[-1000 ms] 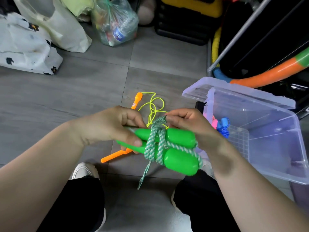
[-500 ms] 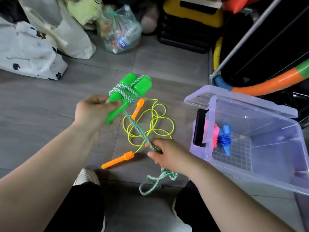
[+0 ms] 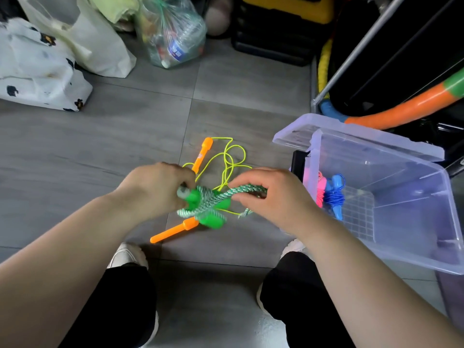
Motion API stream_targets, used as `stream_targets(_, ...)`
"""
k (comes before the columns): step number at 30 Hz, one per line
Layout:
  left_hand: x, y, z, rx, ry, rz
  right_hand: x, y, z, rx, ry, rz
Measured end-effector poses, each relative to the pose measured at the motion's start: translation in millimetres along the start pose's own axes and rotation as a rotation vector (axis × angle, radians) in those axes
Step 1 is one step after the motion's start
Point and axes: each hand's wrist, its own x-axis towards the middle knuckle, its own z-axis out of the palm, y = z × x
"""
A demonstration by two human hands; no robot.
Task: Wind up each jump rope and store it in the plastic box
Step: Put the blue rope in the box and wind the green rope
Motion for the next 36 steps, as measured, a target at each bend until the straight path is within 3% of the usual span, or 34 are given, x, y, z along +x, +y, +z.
stream_targets(4, -8, 3, 1, -0.308, -0.315, 0.177, 1, 3, -4, 0.113, 0.01, 0.05)
stream_targets(9, -8, -6, -10, -0.902, -0.487, 0.276, 7, 17, -13, 0.35, 0.073, 0.183)
stream_targets(14, -9, -12, -15, -1.396, -0.406, 0.287, 9, 16, -9, 0.479, -0.01, 0.345)
stream_targets(16, -7, -11, -14, -1.544, -0.334, 0.256, 7, 14, -1, 0.352, -0.115, 0.397)
stream_targets(20, 3, -5, -15, -1.668, -0.084, -0.011, 7, 11, 27, 0.206, -0.238, 0.35)
stream_targets(24, 17, -13, -5, -1.426, 0.279, -0.427, 5, 11, 38, 0.042, -0.425, 0.306)
stream_targets(28, 19, -21, -4, -0.984, 0.521, -0.529, 4, 5, 33, -0.008, -0.461, 0.277)
stream_targets(31, 14, -22, -3, -0.656, 0.526, -0.508, 3, 0, 27, -0.003, -0.458, 0.234)
stream_targets(36, 8, -21, 6, -0.343, 0.338, -0.414, 0, -2, 18, -0.056, -0.3, 0.141)
